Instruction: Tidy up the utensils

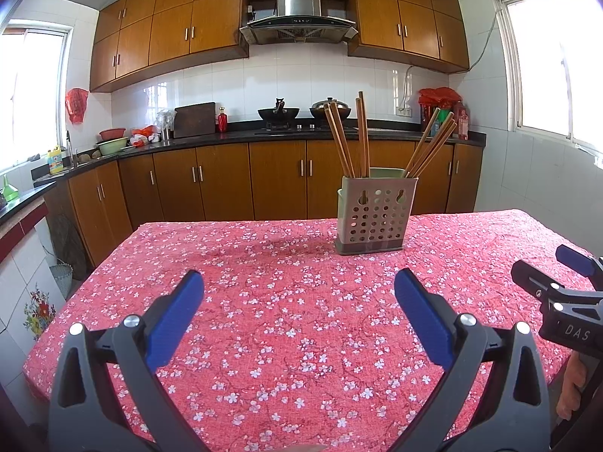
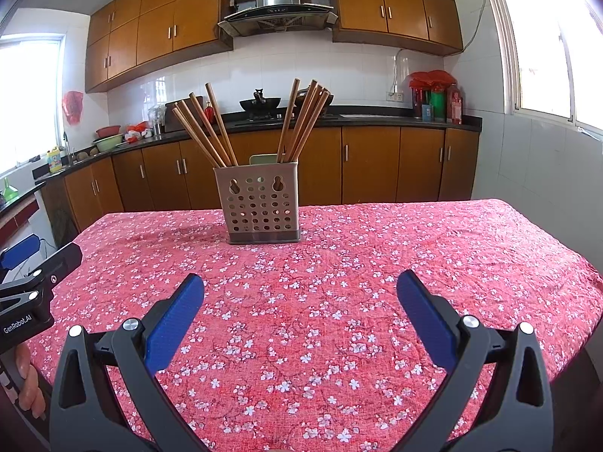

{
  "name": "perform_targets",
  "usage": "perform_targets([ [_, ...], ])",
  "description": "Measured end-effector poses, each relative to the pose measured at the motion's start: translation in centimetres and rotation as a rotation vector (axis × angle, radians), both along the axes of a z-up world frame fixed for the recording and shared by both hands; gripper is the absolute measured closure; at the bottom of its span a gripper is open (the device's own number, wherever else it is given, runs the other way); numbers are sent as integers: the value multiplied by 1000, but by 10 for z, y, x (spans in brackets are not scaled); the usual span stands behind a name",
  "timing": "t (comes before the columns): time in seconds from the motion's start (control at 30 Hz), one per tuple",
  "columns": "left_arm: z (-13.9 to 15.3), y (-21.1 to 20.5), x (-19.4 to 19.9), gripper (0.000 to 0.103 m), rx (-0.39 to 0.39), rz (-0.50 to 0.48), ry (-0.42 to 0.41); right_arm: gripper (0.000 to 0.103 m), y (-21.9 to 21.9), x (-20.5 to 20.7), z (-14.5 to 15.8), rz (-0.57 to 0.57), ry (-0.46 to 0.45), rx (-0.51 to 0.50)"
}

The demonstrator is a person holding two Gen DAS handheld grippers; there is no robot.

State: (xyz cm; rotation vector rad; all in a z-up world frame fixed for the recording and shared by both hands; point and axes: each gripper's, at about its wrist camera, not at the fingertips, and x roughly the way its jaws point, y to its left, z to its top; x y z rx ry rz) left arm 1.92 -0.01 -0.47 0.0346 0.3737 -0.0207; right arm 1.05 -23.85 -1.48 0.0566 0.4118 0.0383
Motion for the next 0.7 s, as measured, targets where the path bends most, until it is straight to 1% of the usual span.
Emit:
perform_targets([
  [0.7,0,-1,0,4,-1,1,0,2,3,1,0,-7,0,2],
])
